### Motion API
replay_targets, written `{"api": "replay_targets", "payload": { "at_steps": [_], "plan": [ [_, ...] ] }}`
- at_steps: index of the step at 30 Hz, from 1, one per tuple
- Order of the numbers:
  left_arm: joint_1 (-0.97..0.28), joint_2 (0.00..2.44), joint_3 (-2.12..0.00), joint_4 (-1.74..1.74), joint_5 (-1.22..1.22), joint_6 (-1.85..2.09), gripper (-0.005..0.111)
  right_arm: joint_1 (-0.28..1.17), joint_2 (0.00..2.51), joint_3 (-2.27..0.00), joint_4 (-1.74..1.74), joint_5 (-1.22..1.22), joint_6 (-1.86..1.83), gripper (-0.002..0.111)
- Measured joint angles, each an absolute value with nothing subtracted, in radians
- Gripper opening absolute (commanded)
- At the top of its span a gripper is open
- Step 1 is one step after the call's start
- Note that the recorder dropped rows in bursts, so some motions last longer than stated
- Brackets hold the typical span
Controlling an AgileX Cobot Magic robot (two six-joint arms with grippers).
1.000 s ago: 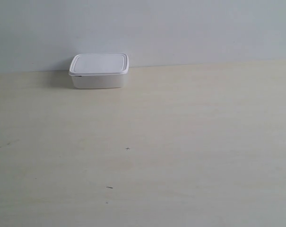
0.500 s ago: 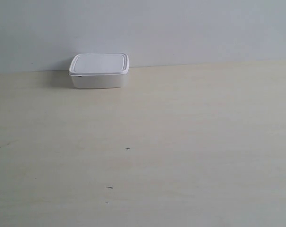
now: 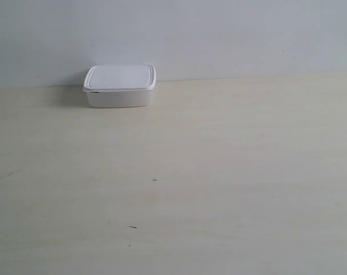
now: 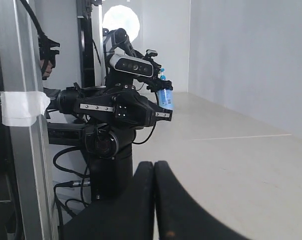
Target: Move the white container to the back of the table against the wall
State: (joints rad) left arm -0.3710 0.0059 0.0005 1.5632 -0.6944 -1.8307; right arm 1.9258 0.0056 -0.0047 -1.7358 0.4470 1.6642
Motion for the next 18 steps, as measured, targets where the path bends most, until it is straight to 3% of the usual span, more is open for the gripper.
{"api": "replay_targets", "payload": {
  "at_steps": [8, 18],
  "plan": [
    [-0.371, 0.005, 0.001, 1.563, -0.7, -1.831, 0.0, 1.809, 0.006, -0.005, -1.736, 0.44, 1.664, 0.0],
    [-0.313, 0.005, 0.001, 1.563, -0.714, -1.831, 0.0, 1.387, 0.006, -0.005, -1.738, 0.439, 1.666, 0.0]
  ]
}}
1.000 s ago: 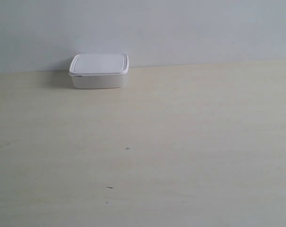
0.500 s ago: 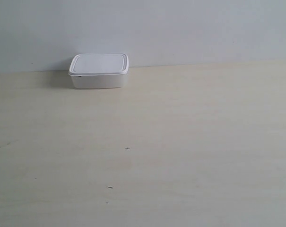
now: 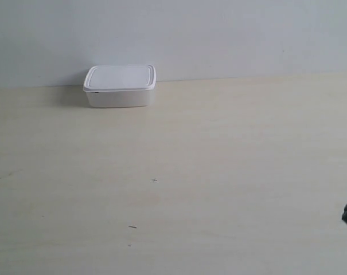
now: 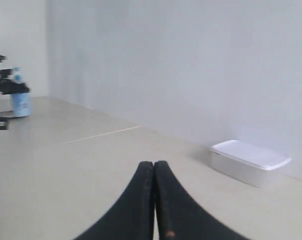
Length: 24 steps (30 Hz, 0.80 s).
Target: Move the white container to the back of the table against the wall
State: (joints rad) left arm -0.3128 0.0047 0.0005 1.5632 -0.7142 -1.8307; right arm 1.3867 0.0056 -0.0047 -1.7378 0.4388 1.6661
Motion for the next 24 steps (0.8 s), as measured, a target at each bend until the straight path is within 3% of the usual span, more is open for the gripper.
{"api": "replay_targets", "payload": {
  "at_steps": [15, 24],
  "plan": [
    [-0.064, 0.005, 0.001, 1.563, -0.716, -1.831, 0.0, 0.454, 0.006, -0.005, -1.738, 0.439, 1.666, 0.0],
    [0.181, 0.005, 0.001, 1.563, -0.716, -1.829, 0.0, 0.19, 0.006, -0.005, -1.738, 0.439, 1.666, 0.0]
  ]
}}
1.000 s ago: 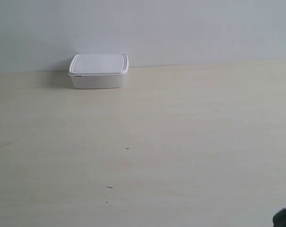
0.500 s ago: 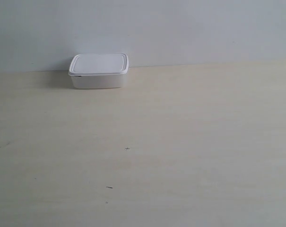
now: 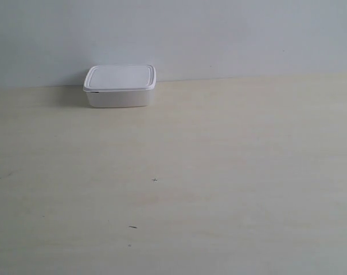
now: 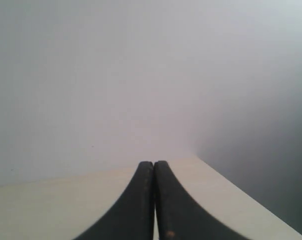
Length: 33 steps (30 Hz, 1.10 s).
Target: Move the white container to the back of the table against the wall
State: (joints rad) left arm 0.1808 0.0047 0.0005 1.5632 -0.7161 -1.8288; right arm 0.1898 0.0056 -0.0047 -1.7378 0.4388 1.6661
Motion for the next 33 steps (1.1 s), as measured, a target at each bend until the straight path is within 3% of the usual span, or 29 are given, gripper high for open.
{"api": "replay_targets", "payload": {
  "at_steps": [6, 33],
  "plan": [
    [0.269, 0.005, 0.001, 1.563, -0.716, -1.829, 0.0, 0.117, 0.006, -0.005, -1.738, 0.439, 1.666, 0.0],
    [0.25, 0.005, 0.001, 1.563, -0.716, -1.829, 0.0, 0.103, 0.006, -0.005, -1.738, 0.439, 1.666, 0.0]
  ]
}}
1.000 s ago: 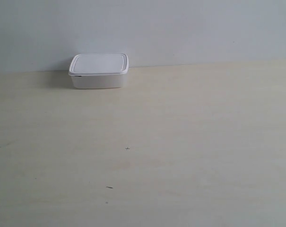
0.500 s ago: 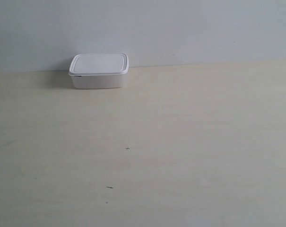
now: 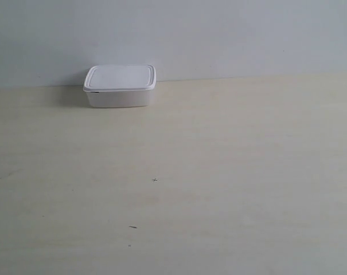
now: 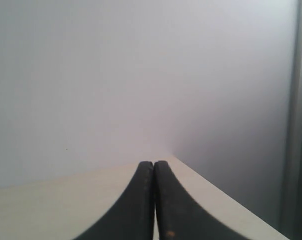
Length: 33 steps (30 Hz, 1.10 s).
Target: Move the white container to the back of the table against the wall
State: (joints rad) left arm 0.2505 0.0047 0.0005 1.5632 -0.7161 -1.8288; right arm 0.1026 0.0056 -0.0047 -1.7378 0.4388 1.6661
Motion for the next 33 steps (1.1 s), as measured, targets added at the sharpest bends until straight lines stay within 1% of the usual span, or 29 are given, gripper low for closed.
{"api": "replay_targets", "payload": {
  "at_steps": [7, 13, 17, 19, 25, 30, 33],
  "plan": [
    [0.25, 0.005, 0.001, 1.568, -0.716, -1.829, 0.0, 0.103, 0.006, -0.005, -1.738, 0.439, 1.666, 0.0],
    [0.25, 0.005, 0.001, 1.711, -0.716, -1.829, 0.0, 0.103, 0.006, -0.005, -1.684, 0.461, 1.666, 0.0],
    [0.25, 0.005, 0.001, 1.738, -0.714, -1.829, 0.0, 0.103, 0.006, -0.005, -1.613, 0.468, 1.666, 0.0],
    [0.25, 0.005, 0.001, 1.731, -0.7, -1.829, 0.0, 0.103, 0.006, -0.005, -1.546, 0.468, 1.666, 0.0],
    [0.25, 0.005, 0.001, 1.671, -0.592, -1.829, 0.0, 0.103, 0.006, -0.005, -1.127, 0.47, 1.668, 0.0],
    [0.25, 0.005, 0.001, 1.656, -0.496, -1.829, 0.0, 0.103, 0.006, -0.007, -0.947, 0.471, 1.668, 0.0],
    [0.25, 0.005, 0.001, 1.651, -0.464, -1.829, 0.0, 0.103, 0.006, -0.045, -0.824, 0.472, 1.668, 0.0]
  ]
}}
